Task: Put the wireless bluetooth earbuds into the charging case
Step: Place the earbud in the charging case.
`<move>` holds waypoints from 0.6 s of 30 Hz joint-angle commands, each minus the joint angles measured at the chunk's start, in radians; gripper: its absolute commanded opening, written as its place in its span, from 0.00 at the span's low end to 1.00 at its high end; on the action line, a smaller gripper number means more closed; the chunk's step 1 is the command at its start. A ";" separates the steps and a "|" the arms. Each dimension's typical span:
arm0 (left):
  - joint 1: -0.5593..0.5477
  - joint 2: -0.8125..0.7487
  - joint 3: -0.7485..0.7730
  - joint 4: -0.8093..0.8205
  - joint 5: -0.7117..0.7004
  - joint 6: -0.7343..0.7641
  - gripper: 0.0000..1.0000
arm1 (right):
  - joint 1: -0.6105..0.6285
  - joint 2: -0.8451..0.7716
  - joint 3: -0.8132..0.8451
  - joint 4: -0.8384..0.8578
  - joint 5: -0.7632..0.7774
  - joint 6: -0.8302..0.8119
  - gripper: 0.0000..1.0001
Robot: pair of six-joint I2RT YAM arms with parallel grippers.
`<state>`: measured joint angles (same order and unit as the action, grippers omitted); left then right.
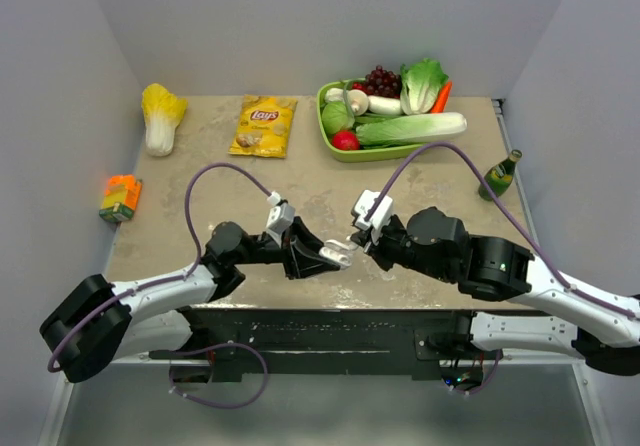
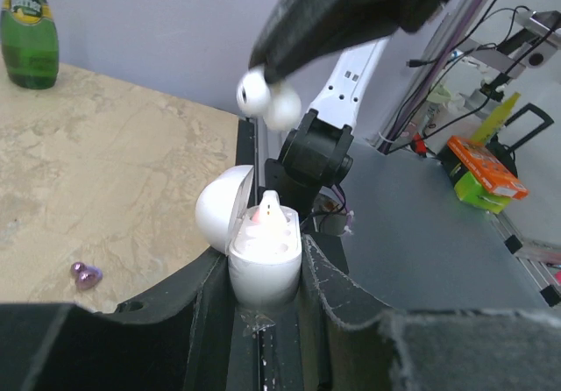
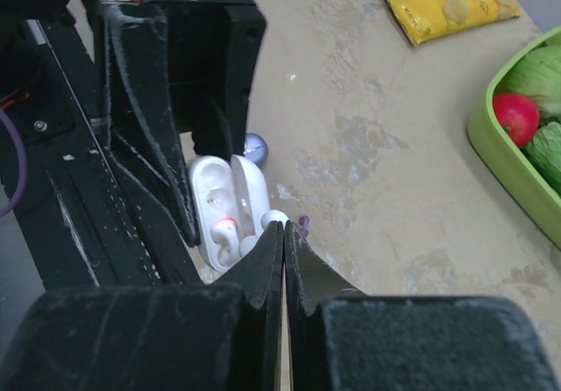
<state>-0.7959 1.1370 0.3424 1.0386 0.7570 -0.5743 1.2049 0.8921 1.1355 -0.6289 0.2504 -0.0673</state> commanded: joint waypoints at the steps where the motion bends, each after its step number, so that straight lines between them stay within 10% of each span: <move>1: 0.009 0.018 0.161 -0.272 0.131 0.070 0.00 | 0.045 0.018 0.064 0.049 0.053 -0.074 0.00; 18: 0.021 0.055 0.250 -0.410 0.219 0.133 0.00 | 0.148 0.034 0.032 0.064 0.108 -0.118 0.00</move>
<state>-0.7807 1.1839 0.5396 0.6250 0.9245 -0.4557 1.3334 0.9360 1.1671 -0.6052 0.3244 -0.1596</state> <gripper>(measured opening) 0.348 0.007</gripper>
